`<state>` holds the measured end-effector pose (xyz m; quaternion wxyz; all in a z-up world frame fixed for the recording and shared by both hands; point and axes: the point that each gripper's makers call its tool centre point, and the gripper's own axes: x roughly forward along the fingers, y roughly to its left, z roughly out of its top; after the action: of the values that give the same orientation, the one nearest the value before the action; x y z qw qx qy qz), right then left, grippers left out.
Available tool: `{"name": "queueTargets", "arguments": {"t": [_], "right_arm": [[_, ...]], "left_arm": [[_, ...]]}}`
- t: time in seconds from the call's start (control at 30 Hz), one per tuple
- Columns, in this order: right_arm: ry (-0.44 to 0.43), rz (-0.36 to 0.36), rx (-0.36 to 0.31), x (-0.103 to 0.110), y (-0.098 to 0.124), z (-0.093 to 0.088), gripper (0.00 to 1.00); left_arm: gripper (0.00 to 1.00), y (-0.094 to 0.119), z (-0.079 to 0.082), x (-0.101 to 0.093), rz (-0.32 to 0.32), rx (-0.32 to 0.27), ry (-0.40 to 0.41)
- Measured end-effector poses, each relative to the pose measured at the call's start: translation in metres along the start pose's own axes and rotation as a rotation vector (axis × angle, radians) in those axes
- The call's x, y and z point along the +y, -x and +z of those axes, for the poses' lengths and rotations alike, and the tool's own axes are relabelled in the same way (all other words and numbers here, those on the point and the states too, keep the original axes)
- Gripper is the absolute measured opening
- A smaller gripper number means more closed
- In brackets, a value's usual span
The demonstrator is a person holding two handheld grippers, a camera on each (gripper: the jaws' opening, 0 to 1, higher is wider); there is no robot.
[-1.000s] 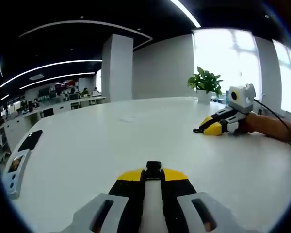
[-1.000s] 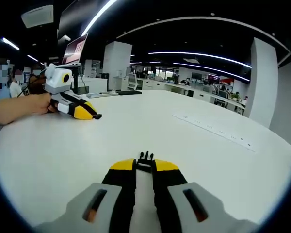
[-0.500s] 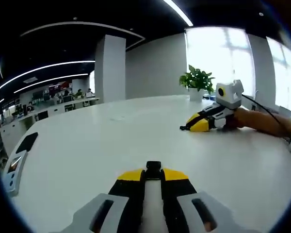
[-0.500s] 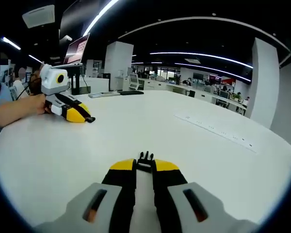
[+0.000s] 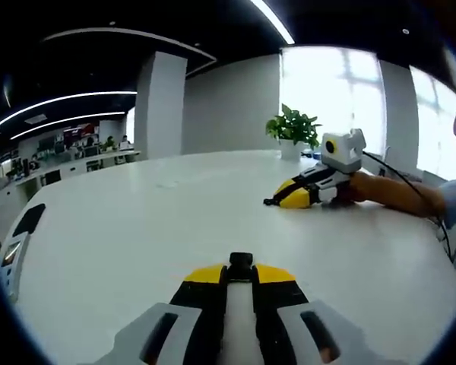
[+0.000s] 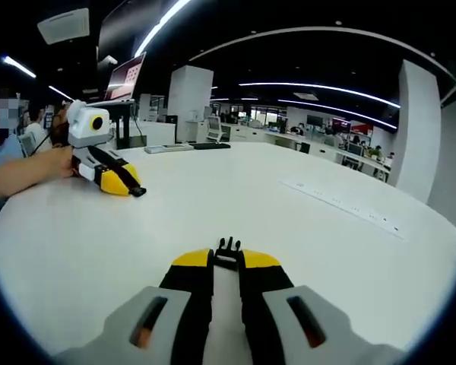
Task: Snap the two parts of the plastic buckle together until the buckle closes and remains connected.
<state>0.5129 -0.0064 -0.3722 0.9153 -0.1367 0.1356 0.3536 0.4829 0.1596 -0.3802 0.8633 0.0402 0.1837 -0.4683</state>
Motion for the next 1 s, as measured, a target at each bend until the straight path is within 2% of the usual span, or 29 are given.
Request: {"name": "queueTargets", "arguments": {"t": [0.47,0.7,1.0], "right_arm": [[0.026,-0.003,-0.005,0.004,0.001,0.002,0.13],[0.037,0.002,-0.007,0.008,0.001,0.003,0.13],[0.057,0.012,-0.013,0.012,0.001,0.004,0.13]], "left_arm": [[0.12,0.001,0.0,-0.005,-0.008,0.002,0.01],[0.12,0.001,-0.003,-0.022,-0.064,0.003,-0.011],[0.12,0.001,-0.004,-0.023,-0.082,0.003,-0.027]]}}
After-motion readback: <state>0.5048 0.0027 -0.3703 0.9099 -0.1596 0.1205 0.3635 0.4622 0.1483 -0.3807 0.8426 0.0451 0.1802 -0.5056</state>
